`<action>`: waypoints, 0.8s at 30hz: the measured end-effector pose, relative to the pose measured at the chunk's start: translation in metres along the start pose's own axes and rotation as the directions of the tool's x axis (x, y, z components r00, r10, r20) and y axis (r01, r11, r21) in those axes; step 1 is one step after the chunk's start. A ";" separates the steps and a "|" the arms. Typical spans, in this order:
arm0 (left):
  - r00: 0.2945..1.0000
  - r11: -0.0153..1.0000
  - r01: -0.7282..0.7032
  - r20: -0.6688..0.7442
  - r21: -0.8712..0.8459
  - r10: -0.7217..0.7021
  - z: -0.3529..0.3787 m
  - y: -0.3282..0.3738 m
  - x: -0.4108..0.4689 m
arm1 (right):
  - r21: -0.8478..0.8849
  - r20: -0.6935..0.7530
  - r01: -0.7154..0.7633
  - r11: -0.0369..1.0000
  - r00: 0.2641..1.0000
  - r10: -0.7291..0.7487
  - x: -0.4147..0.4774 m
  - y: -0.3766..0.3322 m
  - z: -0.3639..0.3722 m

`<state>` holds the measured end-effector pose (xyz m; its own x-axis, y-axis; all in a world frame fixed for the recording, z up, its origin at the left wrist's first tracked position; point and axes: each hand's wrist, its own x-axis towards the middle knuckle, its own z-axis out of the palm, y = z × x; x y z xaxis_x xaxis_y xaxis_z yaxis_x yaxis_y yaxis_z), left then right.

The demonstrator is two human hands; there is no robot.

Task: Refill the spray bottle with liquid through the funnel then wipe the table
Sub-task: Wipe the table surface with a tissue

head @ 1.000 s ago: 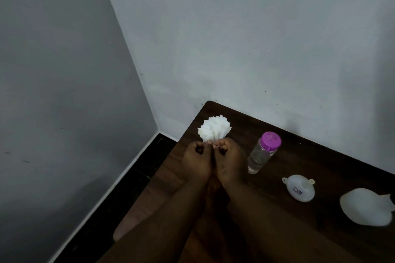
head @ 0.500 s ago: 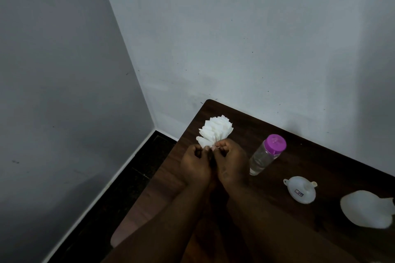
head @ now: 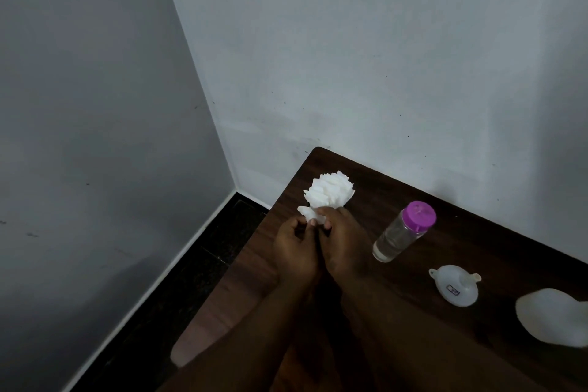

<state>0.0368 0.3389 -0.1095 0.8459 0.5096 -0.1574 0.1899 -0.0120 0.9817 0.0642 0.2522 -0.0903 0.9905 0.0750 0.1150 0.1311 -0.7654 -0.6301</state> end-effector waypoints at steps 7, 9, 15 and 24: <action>1.000 0.997 0.002 0.026 -0.071 0.000 -0.002 0.004 0.001 | -0.008 -0.067 0.014 1.000 0.998 -0.014 0.004 0.002 -0.002; 0.998 0.992 -0.009 0.057 -0.128 0.016 -0.003 0.006 0.000 | 0.013 -0.074 0.036 0.999 0.997 -0.035 0.003 0.001 -0.005; 0.968 0.973 -0.182 0.147 -0.140 0.202 -0.005 0.018 0.000 | 0.046 -0.107 0.099 0.994 0.990 -0.094 -0.001 -0.009 -0.019; 0.932 0.946 -0.320 0.195 0.045 0.306 -0.012 0.012 0.007 | 0.201 -0.148 0.139 0.970 0.983 -0.110 -0.005 -0.017 -0.047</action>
<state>0.0388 0.3522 -0.0979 0.9435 0.3035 0.1329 -0.0687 -0.2133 0.9746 0.0550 0.2347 -0.0446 0.9531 0.0636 0.2959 0.2730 -0.6031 -0.7495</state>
